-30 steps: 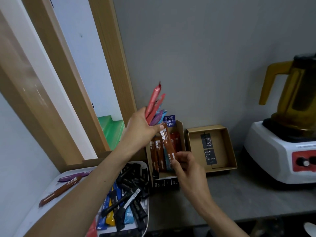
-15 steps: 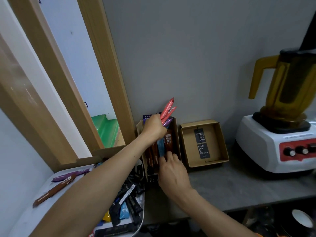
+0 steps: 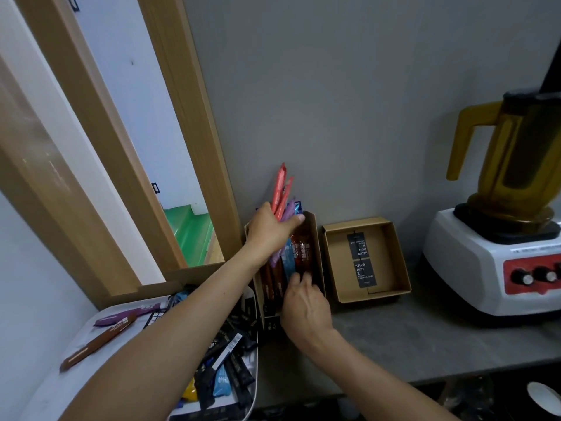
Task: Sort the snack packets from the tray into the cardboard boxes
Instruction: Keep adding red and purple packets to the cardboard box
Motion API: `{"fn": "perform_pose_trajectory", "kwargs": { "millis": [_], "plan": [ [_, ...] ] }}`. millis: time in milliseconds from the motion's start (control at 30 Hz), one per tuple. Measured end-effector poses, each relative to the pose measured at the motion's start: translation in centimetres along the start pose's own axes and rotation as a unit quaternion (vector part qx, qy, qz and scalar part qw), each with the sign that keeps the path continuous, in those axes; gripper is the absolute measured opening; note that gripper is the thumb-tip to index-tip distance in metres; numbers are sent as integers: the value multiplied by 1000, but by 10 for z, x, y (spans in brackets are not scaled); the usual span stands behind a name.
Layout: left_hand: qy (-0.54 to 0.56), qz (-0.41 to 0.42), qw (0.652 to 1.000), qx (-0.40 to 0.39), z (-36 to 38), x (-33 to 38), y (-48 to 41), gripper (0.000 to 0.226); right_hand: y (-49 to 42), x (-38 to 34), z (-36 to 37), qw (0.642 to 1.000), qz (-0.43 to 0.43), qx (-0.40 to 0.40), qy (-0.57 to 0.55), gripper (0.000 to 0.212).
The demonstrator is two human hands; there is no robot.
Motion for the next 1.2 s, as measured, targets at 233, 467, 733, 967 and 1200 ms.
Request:
{"fn": "perform_pose_trajectory", "kwargs": {
  "millis": [233, 467, 733, 967, 1200],
  "plan": [
    [213, -67, 972, -76, -25, -5, 32, 37, -3, 2, 0, 997, 6, 44, -57, 52],
    [281, -44, 954, -95, -40, -17, 47, 26, 10, 8, -25, 817, 23, 147, -557, 14],
    [253, -14, 966, -44, -39, -19, 54, 38, 13, 3, -36, 773, -16, 164, -613, 26],
    [236, 25, 971, -19, -58, -7, 48, 27, 18, 9, -34, 759, 12, 148, -634, 15],
    [106, 83, 990, 48, -73, 3, 45, 27, 27, 9, -33, 743, 3, 149, -653, 26]
  ]
}}
Point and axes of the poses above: each hand's wrist, its own y-axis away from the middle knuckle, its own z-axis out of the palm, x = y × z, the point moved 1 cm from there along -y, towards the middle knuckle, and after that the axes turned 14 degrees about -z, right-handed, at the moved point
